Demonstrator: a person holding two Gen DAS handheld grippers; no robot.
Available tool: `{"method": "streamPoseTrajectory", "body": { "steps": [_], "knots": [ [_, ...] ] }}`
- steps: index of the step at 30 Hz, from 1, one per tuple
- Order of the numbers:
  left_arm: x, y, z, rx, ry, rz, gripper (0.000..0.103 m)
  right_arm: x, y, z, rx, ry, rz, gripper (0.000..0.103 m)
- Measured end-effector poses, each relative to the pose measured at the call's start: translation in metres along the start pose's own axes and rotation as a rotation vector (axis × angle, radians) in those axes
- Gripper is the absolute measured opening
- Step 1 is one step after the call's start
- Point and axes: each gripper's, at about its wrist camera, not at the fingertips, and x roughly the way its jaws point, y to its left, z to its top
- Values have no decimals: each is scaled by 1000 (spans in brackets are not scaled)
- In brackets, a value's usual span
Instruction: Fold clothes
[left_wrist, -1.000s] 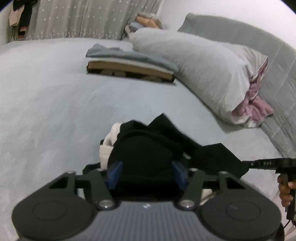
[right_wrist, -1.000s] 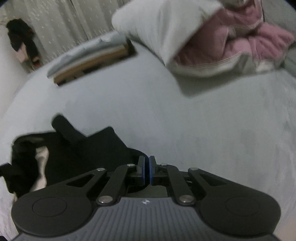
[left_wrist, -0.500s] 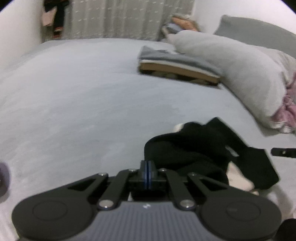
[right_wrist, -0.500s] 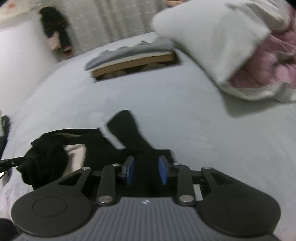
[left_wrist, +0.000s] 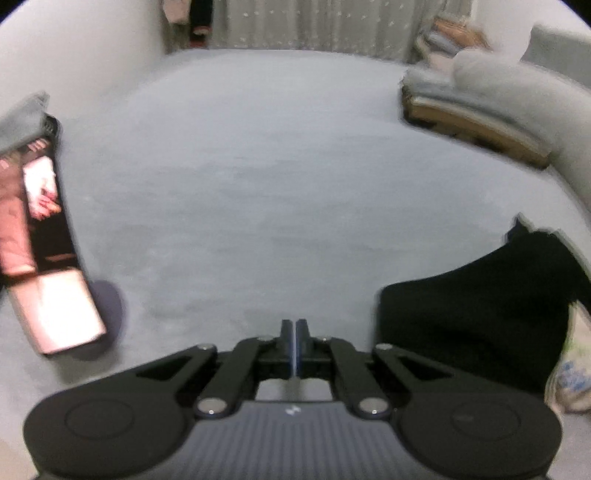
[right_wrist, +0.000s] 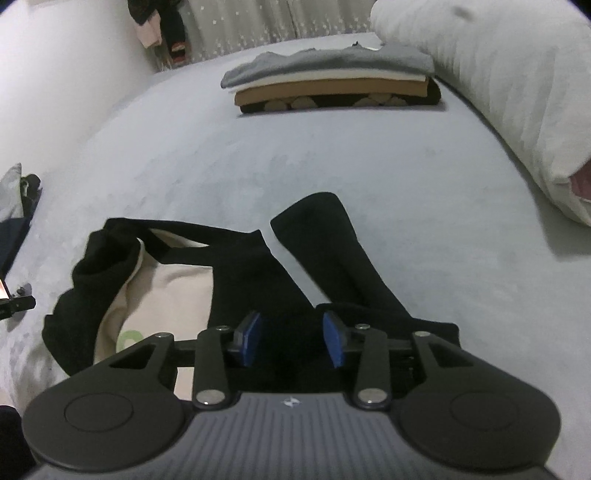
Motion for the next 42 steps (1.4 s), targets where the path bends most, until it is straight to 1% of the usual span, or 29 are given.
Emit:
{"method": "streamPoseTrajectory", "body": {
  "steps": [1,2,4,5,7,8,9,10,13,16,20,22,24,26,28,29,31,32,33,34,35,36,37,38,40,42],
  "knots": [
    [0,-2,2,-3,-8,-45,11,2,0,0,0,4,2,42],
    [0,-3,5,-6,-15,-90,16,5,-2,1,4,9,5,43],
    [1,-11,10,-4,-36,-188,50,10,-4,2,11,19,13,44],
    [3,-15,13,0,-47,-235,55,12,-5,3,15,24,18,45],
    [8,-26,19,26,-63,-323,70,16,-6,4,6,31,29,48],
    [11,-32,22,46,-71,-362,73,17,-5,5,0,34,36,50],
    [15,-38,25,66,-72,-403,81,19,-6,6,-6,36,42,51],
    [19,-44,27,78,-68,-431,86,20,-6,7,-10,36,48,52],
    [30,-54,32,98,-67,-502,87,24,-8,12,-15,31,72,56],
    [48,-61,37,97,-36,-583,87,32,-10,17,-11,33,99,57],
    [66,-60,39,94,21,-669,87,45,-13,23,5,50,141,57],
    [72,-60,40,90,34,-700,86,52,-15,24,10,57,166,57],
    [76,-59,39,85,41,-730,84,58,-16,25,22,61,194,57],
    [80,-58,38,79,48,-760,73,62,-18,25,33,56,219,57],
    [83,-56,37,58,65,-772,55,65,-19,25,44,47,242,57],
    [85,-54,36,46,74,-777,50,67,-20,26,50,42,253,57],
    [88,-53,34,26,92,-784,31,70,-20,26,58,35,269,57],
    [89,-53,33,16,100,-787,27,71,-20,26,62,32,275,57],
    [89,-52,32,9,103,-782,18,72,-19,26,60,31,278,57],
    [89,-52,31,1,106,-776,9,72,-18,26,55,29,276,52],
    [88,-51,31,-7,109,-771,6,72,-16,26,50,29,278,38],
    [88,-51,30,-15,112,-764,5,72,-16,26,51,33,294,30],
    [87,-49,29,-28,108,-752,4,72,-15,26,52,35,309,19],
    [84,-48,30,-32,101,-740,4,69,-13,25,50,22,312,15],
    [79,-45,30,-40,88,-715,4,62,-9,26,23,-10,292,12],
    [70,-43,32,-23,59,-671,4,54,-4,28,-6,-48,265,11]
  ]
}}
